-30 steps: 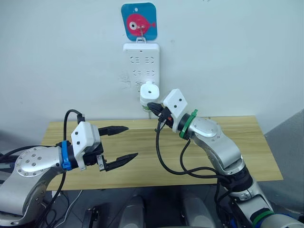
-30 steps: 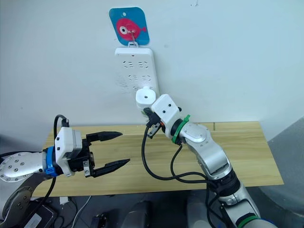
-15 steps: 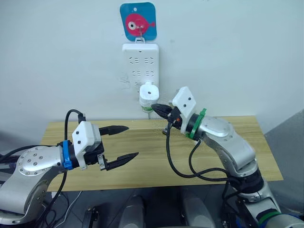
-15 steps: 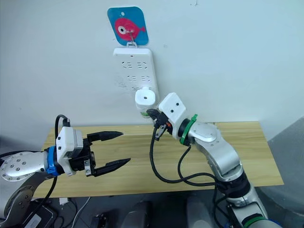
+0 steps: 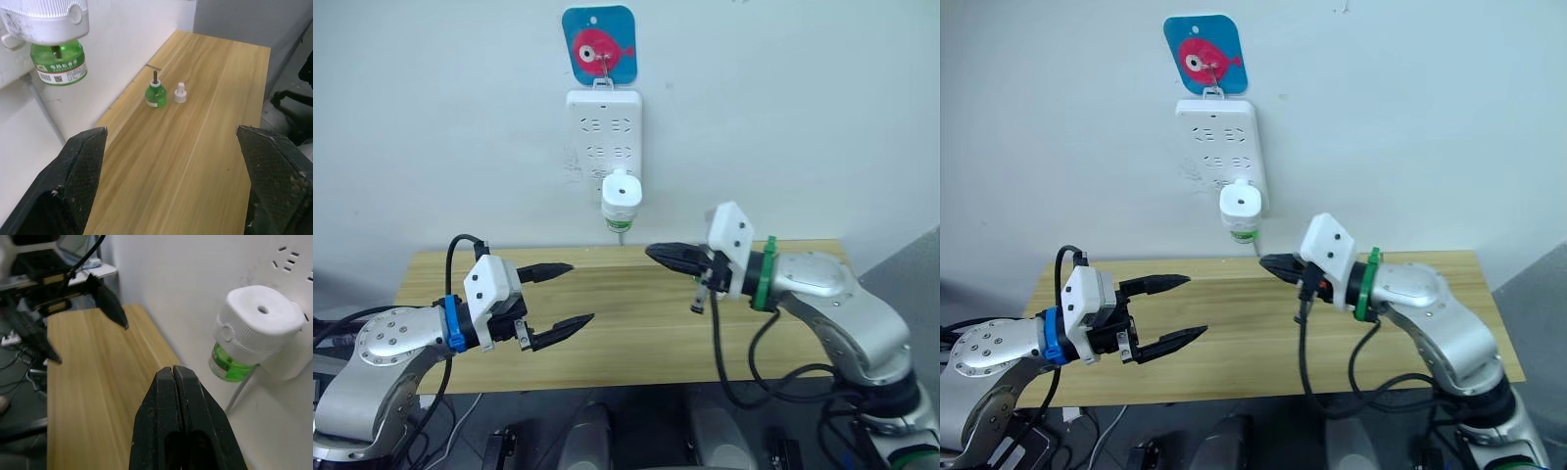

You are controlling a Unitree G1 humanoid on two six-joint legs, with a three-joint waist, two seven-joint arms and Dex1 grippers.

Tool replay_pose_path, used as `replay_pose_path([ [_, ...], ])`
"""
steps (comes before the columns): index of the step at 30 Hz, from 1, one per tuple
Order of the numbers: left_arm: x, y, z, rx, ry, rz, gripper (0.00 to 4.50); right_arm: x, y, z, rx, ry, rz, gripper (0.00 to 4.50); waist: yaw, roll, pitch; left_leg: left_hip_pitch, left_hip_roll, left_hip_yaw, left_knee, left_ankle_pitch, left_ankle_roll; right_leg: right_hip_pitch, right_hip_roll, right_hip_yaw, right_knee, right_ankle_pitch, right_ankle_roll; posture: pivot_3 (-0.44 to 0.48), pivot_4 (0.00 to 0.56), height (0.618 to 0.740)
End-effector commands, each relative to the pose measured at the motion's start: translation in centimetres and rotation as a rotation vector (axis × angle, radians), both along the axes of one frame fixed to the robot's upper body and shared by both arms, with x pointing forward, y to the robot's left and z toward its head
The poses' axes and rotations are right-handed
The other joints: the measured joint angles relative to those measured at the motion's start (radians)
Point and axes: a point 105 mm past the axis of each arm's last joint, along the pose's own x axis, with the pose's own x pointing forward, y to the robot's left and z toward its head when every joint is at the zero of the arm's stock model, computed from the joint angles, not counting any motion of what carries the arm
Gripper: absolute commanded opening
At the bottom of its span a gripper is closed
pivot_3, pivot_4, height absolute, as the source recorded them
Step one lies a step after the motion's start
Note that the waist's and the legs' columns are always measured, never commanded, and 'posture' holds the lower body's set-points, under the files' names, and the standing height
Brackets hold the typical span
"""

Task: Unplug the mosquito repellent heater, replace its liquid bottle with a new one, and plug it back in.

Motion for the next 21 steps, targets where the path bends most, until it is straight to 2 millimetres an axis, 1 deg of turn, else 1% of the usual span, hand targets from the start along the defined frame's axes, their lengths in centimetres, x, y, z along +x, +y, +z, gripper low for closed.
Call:
replay_pose_path([
  [1,0.3,2.1,0.3,0.074,-0.041,0.027,4.47,-0.5,-2.7,0.9,-0.041,-0.048,-0.029,0.18,0.0,-0.001,-0.004,0.0,0.0,0.0,0.0,0.0,0.0,0.0,0.0,0.0,0.0,0.0,0.0,-0.066,0.128,0.734],
  [3,0.6,3.8,-0.2,0.145,-0.05,0.037,4.5,-0.4,-5.3,0.0,-0.128,-0.029,-0.069,0.55,0.0,-0.001,-0.012,0.0,0.0,0.0,0.0,0.0,0.0,0.0,0.0,0.0,0.0,0.0,0.0,-0.064,0.117,0.734],
  [6,1.2,5.3,-0.2,0.203,-0.053,0.053,4.5,-0.4,-8.5,-1.0,-0.252,-0.021,-0.094,1.59,0.0,-0.001,-0.027,0.001,0.0,0.001,-0.001,0.0,0.0,0.001,0.0,0.0,-0.002,0.0,0.0,-0.057,0.102,0.734],
  [9,1.8,6.6,-0.5,0.307,-0.071,0.075,4.5,-0.2,-11.4,-1.2,-0.353,-0.024,-0.109,2.71,0.0,-0.002,-0.038,0.001,0.0,0.002,-0.001,0.0,0.0,0.001,0.0,0.0,-0.002,0.0,0.0,-0.053,0.091,0.734],
  [10,1.9,7.0,-0.8,0.331,-0.053,0.095,4.5,-0.3,-12.3,-1.3,-0.385,-0.015,-0.109,3.02,0.0,-0.002,-0.044,0.001,0.0,0.002,-0.001,0.0,0.0,0.001,0.0,0.0,-0.002,0.0,0.0,-0.05,0.084,0.734],
  [12,2.3,8.0,-1.4,0.406,-0.052,0.141,4.5,-0.4,-13.5,-1.3,-0.427,-0.011,-0.097,3.76,-0.001,-0.002,-0.052,0.001,0.0,0.002,-0.001,0.0,0.0,0.002,0.0,0.0,-0.003,0.0,0.0,-0.049,0.081,0.734],
  [14,1.8,8.4,-2.0,0.444,-0.039,0.113,4.5,-0.3,-14.7,-1.5,-0.479,-0.017,-0.091,4.49,-0.002,-0.002,-0.058,0.001,0.0,0.002,-0.001,0.0,0.001,0.002,0.0,0.0,-0.003,0.0,0.0,-0.05,0.075,0.734],
  [17,1.6,9.2,-2.7,0.49,-0.03,0.124,4.5,-0.1,-15.9,-1.6,-0.522,-0.023,-0.091,4.49,-0.002,-0.002,-0.067,0.001,0.001,0.002,-0.001,-0.001,0.001,0.002,0.0,0.0,-0.004,0.0,0.0,-0.049,0.07,0.734],
  [21,1.1,9.0,-3.0,0.448,0.015,0.112,4.5,0.6,-16.2,-1.4,-0.519,-0.037,-0.088,4.49,-0.002,-0.002,-0.074,0.001,0.0,0.002,-0.001,-0.001,0.001,0.003,0.0,0.001,-0.004,0.0,0.0,-0.04,0.069,0.734],
])
